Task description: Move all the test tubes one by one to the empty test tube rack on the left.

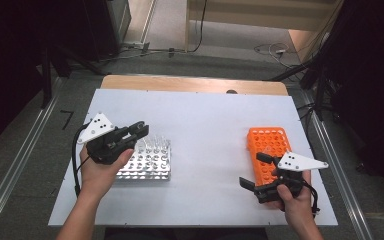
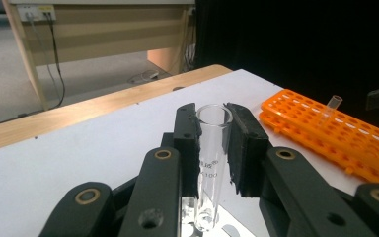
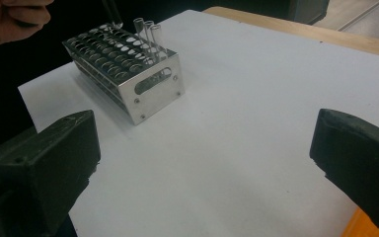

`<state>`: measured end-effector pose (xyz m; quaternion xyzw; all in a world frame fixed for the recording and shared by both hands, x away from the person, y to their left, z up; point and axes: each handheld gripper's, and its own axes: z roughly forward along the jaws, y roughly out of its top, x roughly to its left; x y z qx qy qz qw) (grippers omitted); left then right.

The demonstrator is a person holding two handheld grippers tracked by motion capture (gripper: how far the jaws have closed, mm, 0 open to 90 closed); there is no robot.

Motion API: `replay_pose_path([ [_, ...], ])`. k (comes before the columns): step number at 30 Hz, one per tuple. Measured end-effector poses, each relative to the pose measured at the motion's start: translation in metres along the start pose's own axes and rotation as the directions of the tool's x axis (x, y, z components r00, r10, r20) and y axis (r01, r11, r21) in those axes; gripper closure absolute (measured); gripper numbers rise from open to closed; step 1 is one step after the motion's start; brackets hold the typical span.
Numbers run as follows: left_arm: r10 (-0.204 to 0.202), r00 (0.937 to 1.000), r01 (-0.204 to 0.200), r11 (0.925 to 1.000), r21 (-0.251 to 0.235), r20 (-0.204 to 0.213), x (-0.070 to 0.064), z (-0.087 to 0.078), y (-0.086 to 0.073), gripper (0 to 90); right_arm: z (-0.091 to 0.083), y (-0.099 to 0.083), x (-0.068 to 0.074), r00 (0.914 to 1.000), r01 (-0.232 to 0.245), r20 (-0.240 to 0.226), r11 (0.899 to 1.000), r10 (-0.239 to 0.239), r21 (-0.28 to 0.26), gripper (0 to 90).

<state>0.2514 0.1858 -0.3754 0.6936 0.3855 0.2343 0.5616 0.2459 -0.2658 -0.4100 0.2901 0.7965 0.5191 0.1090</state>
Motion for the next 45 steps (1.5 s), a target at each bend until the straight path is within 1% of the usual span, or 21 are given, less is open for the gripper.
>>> replay_pose_path([
  [4,-0.01,0.9998,0.01,1.0,0.0,-0.019,0.008,0.0,-0.002,76.2,-0.006,-0.002,-0.006,0.9998,-0.002,0.02,1.0,0.003,-0.004,0.0],
  [7,-0.019,0.9989,0.019,0.9998,0.001,-0.043,0.015,0.0,-0.005,76.2,-0.01,-0.003,-0.01,0.9995,-0.007,0.03,1.0,0.007,-0.011,0.0],
  [9,-0.033,0.9981,0.033,0.9995,-0.003,-0.053,0.02,0.0,-0.007,76.2,-0.011,-0.003,-0.012,0.9992,-0.011,0.038,1.0,0.011,-0.01,0.0],
  [14,-0.039,0.9965,0.04,0.9992,0.009,-0.074,0.026,0.005,-0.013,76.2,-0.014,-0.004,-0.015,0.9984,-0.021,0.052,1.0,0.022,-0.017,0.0],
  [17,-0.033,0.9951,0.035,0.9993,0.016,-0.094,0.028,0.009,-0.018,76.2,-0.015,-0.004,-0.016,0.9981,-0.024,0.056,1.0,0.025,-0.02,0.0],
  [19,-0.02,0.9934,0.022,0.9995,0.024,-0.113,0.028,0.011,-0.021,76.2,-0.016,-0.005,-0.017,0.998,-0.025,0.058,1.0,0.026,-0.017,0.0],
  [27,-0.012,0.9893,0.018,0.999,0.04,-0.145,0.031,0.019,-0.03,76.2,-0.018,-0.005,-0.018,0.9975,-0.03,0.064,0.999,0.032,-0.022,0.0],
  [33,0.002,0.9899,0.008,0.9978,0.066,-0.142,0.029,0.025,-0.035,76.2,-0.018,-0.005,-0.019,0.9976,-0.031,0.061,0.999,0.032,-0.022,0.0],
  [35,0.015,0.9884,-0.004,0.9969,0.078,-0.151,0.028,0.026,-0.036,76.2,-0.019,-0.005,-0.018,0.9975,-0.032,0.062,0.999,0.033,-0.023,0.0],
  [39,0.031,0.9876,-0.016,0.9953,0.096,-0.154,0.026,0.028,-0.04,76.1,-0.019,-0.005,-0.019,0.9974,-0.033,0.063,0.999,0.035,-0.025,0.0],
  [40,0.029,0.9874,-0.014,0.9953,0.096,-0.156,0.026,0.028,-0.04,76.1,-0.02,-0.005,-0.019,0.9974,-0.034,0.063,0.999,0.035,-0.027,0.0],
  [43,0.049,0.9861,-0.031,0.9936,0.108,-0.159,0.023,0.029,-0.041,76.1,-0.02,-0.005,-0.02,0.9973,-0.035,0.064,0.999,0.037,-0.031,0.0],
  [44,0.049,0.9857,-0.032,0.9937,0.107,-0.161,0.022,0.029,-0.042,76.1,-0.02,-0.005,-0.02,0.9973,-0.034,0.064,0.999,0.036,-0.032,0.0],
  [45,0.058,0.9844,-0.04,0.9933,0.108,-0.166,0.021,0.029,-0.042,76.1,-0.02,-0.005,-0.02,0.9973,-0.034,0.064,0.999,0.036,-0.032,0.0],
])
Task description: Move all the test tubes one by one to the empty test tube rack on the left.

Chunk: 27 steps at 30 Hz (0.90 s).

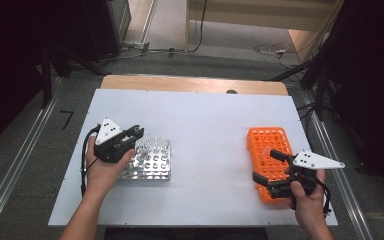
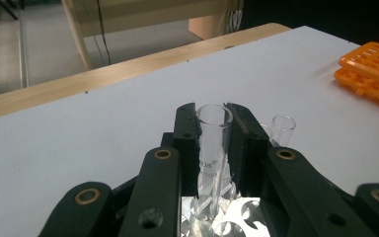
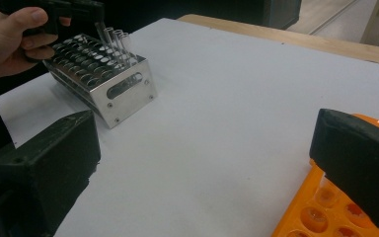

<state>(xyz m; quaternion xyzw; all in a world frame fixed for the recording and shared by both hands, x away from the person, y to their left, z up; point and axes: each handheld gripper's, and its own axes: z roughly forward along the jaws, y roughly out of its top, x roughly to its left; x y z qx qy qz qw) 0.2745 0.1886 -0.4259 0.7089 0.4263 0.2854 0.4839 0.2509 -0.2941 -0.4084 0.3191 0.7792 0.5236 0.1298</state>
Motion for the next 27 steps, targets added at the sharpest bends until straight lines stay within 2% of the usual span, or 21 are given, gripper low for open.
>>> replay_pose_path([
  [7,0.023,0.9997,-0.022,0.9994,0.027,-0.012,-0.0049,0.0037,-0.0042,76.0,-0.0001,-0.0002,-0.0005,1.0,-0.002,-0.005,1.0,0.002,-0.003,0.0],
  [18,-0.013,0.9999,0.013,0.9991,0.041,-0.009,-0.0042,0.0038,-0.0056,75.4,-0.0006,0.0,-0.0012,1.0,-0.003,-0.003,1.0,0.003,-0.003,0.0],
  [24,-0.021,0.9998,0.021,0.9985,0.05,-0.003,-0.0048,0.0031,-0.005,74.4,-0.0013,0.0001,-0.001,1.0,-0.003,0.0,1.0,0.003,-0.006,0.0],
  [27,-0.013,0.9999,0.013,0.9987,0.05,-0.008,-0.0058,0.0029,-0.0049,74.3,-0.0016,0.0003,-0.0008,1.0,-0.003,0.0,1.0,0.003,-0.008,0.0],
])
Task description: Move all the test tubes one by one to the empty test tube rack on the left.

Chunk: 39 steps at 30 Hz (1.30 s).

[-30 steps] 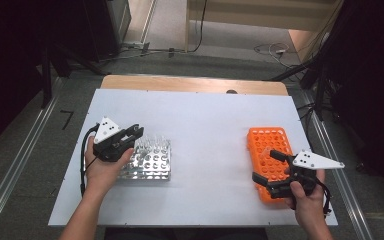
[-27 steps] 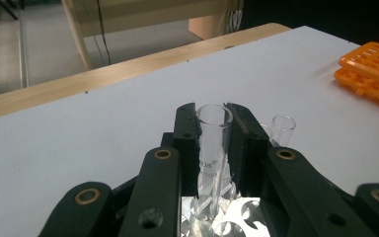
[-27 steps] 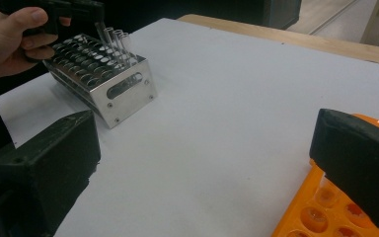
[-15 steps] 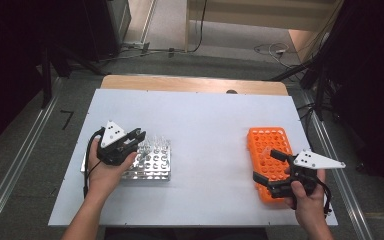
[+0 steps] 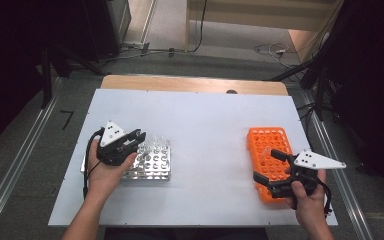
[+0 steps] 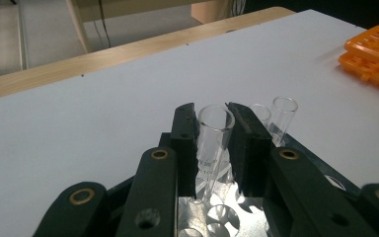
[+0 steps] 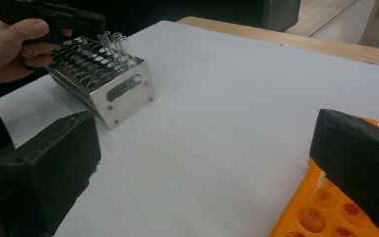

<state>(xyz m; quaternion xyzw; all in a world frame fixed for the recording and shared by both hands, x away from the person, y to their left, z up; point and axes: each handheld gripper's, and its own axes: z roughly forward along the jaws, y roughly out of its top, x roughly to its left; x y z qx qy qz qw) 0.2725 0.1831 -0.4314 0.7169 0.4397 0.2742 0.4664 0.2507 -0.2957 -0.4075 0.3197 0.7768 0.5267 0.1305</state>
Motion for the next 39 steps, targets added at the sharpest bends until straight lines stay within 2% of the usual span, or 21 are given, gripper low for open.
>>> replay_pose_path([
  [12,0.004,0.9999,-0.004,0.9999,0.01,-0.013,-0.005,-0.004,0.001,73.3,-0.001,0.0,0.0,1.0,0.004,0.003,1.0,-0.004,-0.003,0.0],
  [20,-0.047,0.9989,0.047,0.9989,0.007,0.001,0.004,-0.001,0.001,72.9,0.0,0.0,0.001,1.0,0.007,0.003,1.0,-0.007,0.0,0.0],
  [26,-0.054,0.9985,0.054,0.9985,0.014,0.012,0.005,0.001,0.001,73.8,0.0,0.0,0.001,1.0,0.003,0.005,1.0,-0.003,0.001,0.0],
  [33,-0.094,0.9947,0.094,0.9955,0.011,0.042,0.007,-0.004,0.002,70.7,0.0,0.0,0.0,0.9999,0.007,0.009,1.0,-0.007,0.002,0.0],
  [35,-0.109,0.9918,0.109,0.994,-0.002,0.067,0.008,-0.007,0.003,69.2,-0.001,0.001,0.0,0.9999,0.006,0.01,1.0,-0.006,-0.001,0.0],
  [39,-0.117,0.9889,0.12,0.9926,-0.021,0.091,0.005,-0.015,0.006,59.7,-0.003,0.002,-0.003,0.9999,0.002,0.016,1.0,-0.002,-0.01,0.0],
])
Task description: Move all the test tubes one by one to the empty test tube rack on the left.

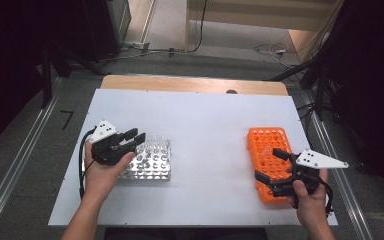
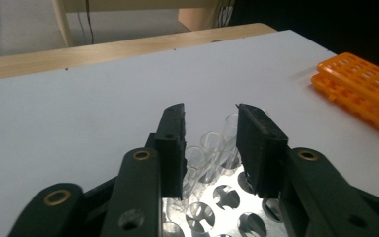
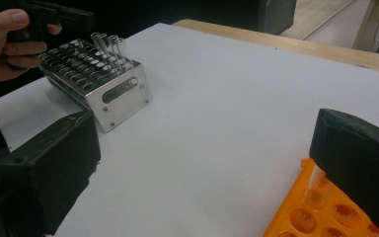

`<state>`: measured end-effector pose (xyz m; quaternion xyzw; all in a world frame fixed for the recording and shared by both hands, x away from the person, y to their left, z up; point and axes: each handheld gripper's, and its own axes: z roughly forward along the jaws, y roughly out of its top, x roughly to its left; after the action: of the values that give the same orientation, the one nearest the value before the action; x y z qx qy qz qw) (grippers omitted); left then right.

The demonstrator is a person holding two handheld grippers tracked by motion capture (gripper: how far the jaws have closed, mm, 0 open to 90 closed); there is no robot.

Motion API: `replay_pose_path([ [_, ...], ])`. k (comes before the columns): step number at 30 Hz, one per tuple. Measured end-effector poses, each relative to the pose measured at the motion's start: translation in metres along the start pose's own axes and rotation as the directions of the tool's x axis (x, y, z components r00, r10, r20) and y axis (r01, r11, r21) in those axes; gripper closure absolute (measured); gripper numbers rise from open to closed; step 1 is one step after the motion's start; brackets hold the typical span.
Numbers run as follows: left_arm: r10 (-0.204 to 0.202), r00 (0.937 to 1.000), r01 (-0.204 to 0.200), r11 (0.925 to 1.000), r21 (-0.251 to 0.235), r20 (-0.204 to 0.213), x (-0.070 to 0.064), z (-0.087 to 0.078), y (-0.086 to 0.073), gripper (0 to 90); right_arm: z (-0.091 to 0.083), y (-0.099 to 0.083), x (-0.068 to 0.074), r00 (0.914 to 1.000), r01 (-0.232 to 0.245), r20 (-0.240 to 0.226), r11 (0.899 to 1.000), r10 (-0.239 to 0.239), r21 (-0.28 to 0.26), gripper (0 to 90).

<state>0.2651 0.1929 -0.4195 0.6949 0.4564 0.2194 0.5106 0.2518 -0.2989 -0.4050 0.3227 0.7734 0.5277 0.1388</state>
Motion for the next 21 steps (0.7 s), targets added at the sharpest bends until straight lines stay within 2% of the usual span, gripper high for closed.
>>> replay_pose_path([
  [4,-0.003,0.9996,0.003,0.9998,-0.022,0.028,-0.007,-0.008,0.002,44.7,-0.002,0.002,-0.004,0.9999,-0.009,0.01,1.0,0.009,-0.012,0.0],
  [6,0.003,0.9997,-0.002,0.9996,-0.029,0.026,-0.011,-0.013,0.003,35.6,-0.003,0.003,-0.006,0.9998,-0.013,0.017,1.0,0.013,-0.016,0.0],
  [9,0.006,0.9993,-0.005,0.999,-0.044,0.038,-0.017,-0.021,0.002,26.6,-0.002,0.004,-0.009,0.9997,-0.015,0.021,1.0,0.016,-0.019,0.0],
  [16,0.035,0.9955,-0.034,0.9993,-0.018,0.088,-0.029,-0.027,-0.005,10.7,0.004,0.003,-0.019,0.9985,-0.033,0.044,0.999,0.033,-0.006,0.0],
  [21,0.036,0.9897,-0.037,0.9993,-0.001,0.138,-0.035,-0.026,-0.011,4.7,0.01,0.0,-0.028,0.9971,-0.05,0.058,0.999,0.049,0.011,0.0],
])
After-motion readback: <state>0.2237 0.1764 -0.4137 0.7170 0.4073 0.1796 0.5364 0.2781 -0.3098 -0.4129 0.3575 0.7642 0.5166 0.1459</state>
